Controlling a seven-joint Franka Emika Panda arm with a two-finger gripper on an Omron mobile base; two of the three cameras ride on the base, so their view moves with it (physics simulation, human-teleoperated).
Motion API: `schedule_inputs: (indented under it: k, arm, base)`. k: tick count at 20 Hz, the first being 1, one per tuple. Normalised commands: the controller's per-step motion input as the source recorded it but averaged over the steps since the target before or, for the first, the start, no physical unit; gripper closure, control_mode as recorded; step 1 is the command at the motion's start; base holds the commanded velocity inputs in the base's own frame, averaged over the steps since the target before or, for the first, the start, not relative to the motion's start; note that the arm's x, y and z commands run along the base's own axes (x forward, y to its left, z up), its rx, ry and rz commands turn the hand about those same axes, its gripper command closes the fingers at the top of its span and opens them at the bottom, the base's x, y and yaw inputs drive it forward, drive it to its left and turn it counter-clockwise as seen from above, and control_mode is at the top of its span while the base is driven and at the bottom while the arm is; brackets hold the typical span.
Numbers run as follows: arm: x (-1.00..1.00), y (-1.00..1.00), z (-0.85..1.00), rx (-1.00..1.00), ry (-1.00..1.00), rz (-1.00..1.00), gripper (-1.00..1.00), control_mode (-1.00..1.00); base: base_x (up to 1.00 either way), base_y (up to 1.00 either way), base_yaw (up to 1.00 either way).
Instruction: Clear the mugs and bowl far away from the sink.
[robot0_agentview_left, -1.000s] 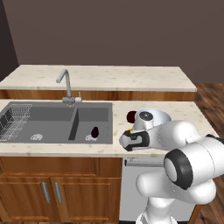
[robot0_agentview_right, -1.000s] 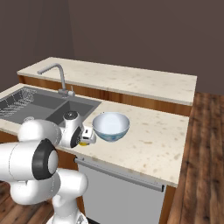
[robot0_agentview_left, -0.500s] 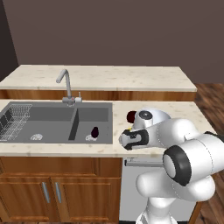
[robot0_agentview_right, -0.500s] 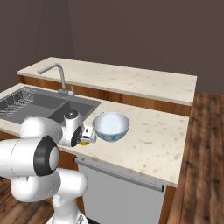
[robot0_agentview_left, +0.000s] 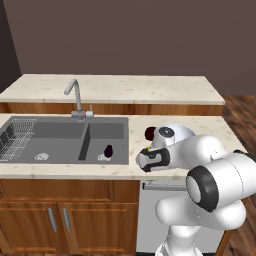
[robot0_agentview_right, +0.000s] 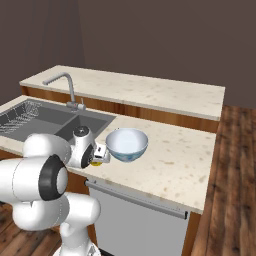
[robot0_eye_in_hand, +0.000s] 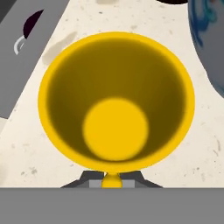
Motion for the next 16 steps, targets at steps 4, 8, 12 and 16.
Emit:
schedule_inputs:
  k: [4,8,12,16]
  arm:
    - [-0.05,0.00,0.01,0.00,0.00,0.00,1.00,-1.00]
    - [-0.68,0.00,0.79,0.00,-0.17,0.00,1.00,-1.00]
    - [-0.79,0.04,1.00,0.00,-0.15,0.00,1.00,-1.00]
    - [-0.65,0.02,1.00,-0.01,-0.04,0.00,1.00,-1.00]
  base:
    - [0.00,0.00,0.00]
    - [0.00,0.00,0.00]
    - [0.00,0.00,0.00]
    - [0.00,0.00,0.00]
